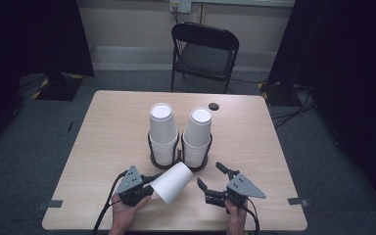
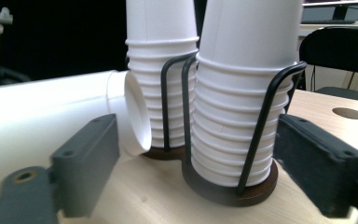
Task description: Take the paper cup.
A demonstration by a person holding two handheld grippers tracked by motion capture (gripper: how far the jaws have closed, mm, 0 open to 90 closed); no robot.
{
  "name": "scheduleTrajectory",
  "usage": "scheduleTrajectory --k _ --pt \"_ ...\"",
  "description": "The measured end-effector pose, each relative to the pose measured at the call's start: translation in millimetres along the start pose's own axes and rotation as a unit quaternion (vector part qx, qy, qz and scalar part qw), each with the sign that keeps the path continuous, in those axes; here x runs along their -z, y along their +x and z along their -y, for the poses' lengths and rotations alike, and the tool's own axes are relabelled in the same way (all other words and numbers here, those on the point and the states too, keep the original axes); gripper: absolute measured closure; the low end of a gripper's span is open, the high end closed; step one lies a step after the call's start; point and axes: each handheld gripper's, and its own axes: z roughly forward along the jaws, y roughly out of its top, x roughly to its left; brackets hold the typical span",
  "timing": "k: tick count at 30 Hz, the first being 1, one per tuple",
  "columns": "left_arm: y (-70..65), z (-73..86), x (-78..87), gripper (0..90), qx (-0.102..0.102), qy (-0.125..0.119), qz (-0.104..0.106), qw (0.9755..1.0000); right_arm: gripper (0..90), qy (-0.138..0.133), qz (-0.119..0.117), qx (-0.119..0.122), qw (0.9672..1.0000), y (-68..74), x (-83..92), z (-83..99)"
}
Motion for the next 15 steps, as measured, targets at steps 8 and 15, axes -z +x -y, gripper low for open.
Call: scheduleTrajectory --k 8,15 --pt "9.0 -13.5 3.7 85.9 0.002 0.014 0.002 0.9999 13.2 0.054 0.016 0.075 0.9956 7.5 -3.1 5.2" --pt "10.2 -20.3 0.7 85.8 0.002 0.04 0.018 0.999 11.2 0.071 -0.007 0.153 0.9857 20.9 -6.3 6.8"
